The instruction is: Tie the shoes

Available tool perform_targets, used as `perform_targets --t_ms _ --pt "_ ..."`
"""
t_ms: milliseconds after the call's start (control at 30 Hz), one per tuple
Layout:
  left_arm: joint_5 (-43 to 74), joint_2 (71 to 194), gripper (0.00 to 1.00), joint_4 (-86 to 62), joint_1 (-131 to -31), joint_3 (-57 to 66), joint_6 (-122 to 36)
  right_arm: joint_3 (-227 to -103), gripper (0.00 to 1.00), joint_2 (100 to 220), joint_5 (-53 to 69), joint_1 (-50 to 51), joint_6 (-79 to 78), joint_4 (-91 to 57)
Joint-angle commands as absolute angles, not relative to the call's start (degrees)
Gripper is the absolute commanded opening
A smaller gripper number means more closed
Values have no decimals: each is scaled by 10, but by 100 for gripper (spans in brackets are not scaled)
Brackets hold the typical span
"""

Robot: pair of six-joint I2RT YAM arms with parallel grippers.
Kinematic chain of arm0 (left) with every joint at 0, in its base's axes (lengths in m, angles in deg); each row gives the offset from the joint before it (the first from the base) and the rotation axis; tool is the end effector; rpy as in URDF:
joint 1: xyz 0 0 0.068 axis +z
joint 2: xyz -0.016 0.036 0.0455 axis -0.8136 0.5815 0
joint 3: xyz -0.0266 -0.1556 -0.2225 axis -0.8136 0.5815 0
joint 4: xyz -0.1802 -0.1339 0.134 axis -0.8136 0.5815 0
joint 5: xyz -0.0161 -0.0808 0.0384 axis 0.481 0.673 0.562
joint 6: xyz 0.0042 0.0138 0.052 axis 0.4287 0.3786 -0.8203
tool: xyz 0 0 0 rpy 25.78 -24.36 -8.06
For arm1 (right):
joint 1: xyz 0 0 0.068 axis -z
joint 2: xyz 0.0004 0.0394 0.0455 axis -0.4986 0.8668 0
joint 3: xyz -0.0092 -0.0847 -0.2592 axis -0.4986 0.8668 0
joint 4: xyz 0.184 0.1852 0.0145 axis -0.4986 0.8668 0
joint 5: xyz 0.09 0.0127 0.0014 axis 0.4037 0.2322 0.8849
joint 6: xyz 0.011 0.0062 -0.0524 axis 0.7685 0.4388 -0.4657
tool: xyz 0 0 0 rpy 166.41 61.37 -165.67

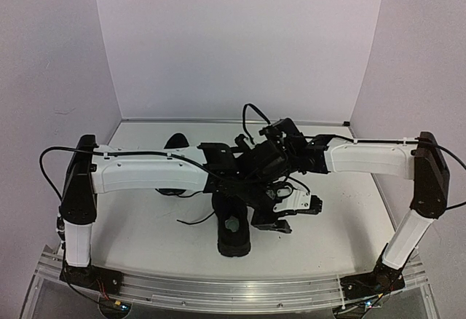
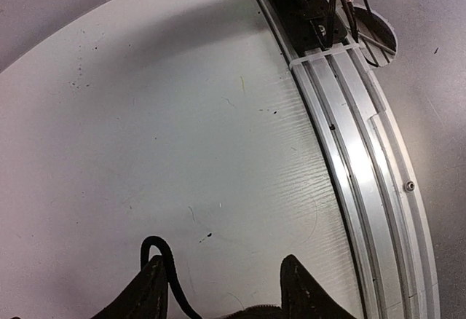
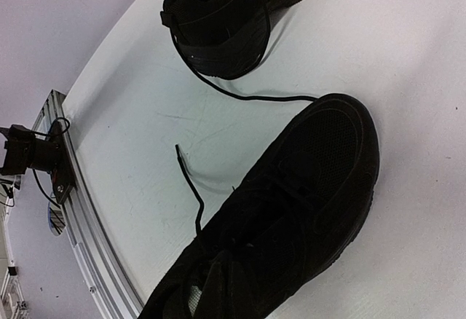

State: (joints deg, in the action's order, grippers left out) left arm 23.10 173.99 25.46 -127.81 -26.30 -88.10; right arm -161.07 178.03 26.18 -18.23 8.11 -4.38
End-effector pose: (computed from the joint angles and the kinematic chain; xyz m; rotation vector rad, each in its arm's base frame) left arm 0.1228 -0.4448 0.2690 2.0717 1.3764 -0.6389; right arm 0.2467 0.2988 0.2461 -0.9283 2.2499 1.0656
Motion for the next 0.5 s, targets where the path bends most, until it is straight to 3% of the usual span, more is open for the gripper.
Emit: perform_targets --t_ms 0,467 --pt "249 1755 52 285 -1287 -310 -906 -1610 0 1776 266 -180 75 -57" --pt "179 1788 52 365 -1325 -391 -947 -1611 0 1779 272 -180 79 -63"
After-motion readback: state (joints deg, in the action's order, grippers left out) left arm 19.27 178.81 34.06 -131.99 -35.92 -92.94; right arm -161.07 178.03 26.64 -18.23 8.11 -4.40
